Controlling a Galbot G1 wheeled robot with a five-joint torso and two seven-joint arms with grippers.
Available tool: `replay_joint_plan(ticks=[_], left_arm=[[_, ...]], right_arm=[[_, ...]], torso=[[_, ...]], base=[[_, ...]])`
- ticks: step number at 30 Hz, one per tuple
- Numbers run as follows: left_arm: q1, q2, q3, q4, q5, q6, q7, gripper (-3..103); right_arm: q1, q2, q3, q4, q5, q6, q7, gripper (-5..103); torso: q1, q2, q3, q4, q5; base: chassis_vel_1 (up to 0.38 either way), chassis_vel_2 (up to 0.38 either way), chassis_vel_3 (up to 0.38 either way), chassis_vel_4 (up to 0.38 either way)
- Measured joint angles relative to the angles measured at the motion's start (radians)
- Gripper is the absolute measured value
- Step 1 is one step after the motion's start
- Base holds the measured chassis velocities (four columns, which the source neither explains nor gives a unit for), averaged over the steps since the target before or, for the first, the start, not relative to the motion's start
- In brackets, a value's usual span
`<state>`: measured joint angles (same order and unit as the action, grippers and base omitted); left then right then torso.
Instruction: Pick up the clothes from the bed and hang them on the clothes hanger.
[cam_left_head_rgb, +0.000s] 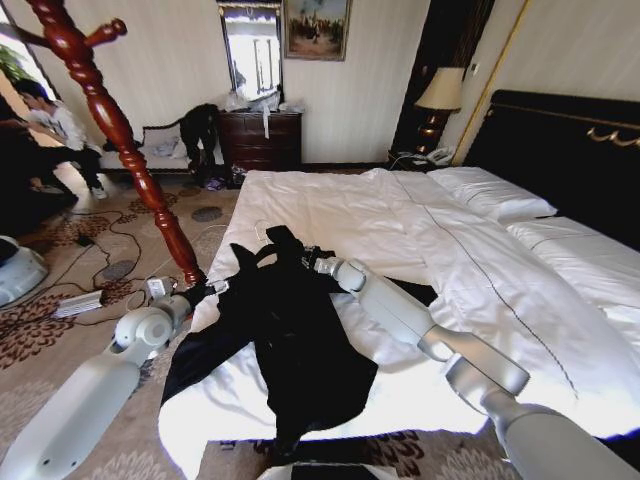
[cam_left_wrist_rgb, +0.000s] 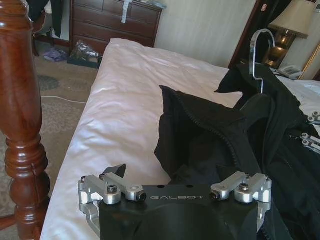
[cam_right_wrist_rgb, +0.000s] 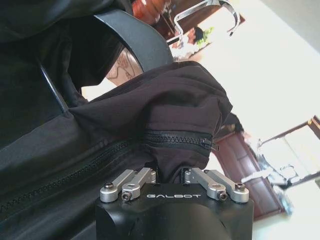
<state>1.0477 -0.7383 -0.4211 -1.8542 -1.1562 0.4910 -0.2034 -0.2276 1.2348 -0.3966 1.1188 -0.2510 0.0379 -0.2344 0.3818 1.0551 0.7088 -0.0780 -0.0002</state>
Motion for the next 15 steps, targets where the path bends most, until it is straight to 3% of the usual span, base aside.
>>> replay_joint_plan(ticks=[5,9,15], left_arm=[[-0.004,0.007,-0.002,-0.006,-0.019,0.014,0.0,103],[-0.008,0.012,-0.003,-0.004,-0.02,0.019,-0.001,94],[-0.023,0.001,-0.008,0.013,-0.016,0.008,-0.013,90]], right_arm=[[-0.012,0.0,0.001,0.034,-0.013,0.012,0.005,19],[-0.017,0.007,-0.007,0.057,-0.013,0.018,0.01,19],[-0.02,0.011,-0.029,0.111,-0.011,0.028,0.012,19]], torso=[[0.0,0.0,0.0,-0.0001,0.0001],[0.0,0.0,0.0,0.0,0.0002],[0.0,0.0,0.0,0.0002,0.0]], base=[[0.0,0.0,0.0,0.0],[0.0,0.0,0.0,0.0],[0.0,0.0,0.0,0.0]])
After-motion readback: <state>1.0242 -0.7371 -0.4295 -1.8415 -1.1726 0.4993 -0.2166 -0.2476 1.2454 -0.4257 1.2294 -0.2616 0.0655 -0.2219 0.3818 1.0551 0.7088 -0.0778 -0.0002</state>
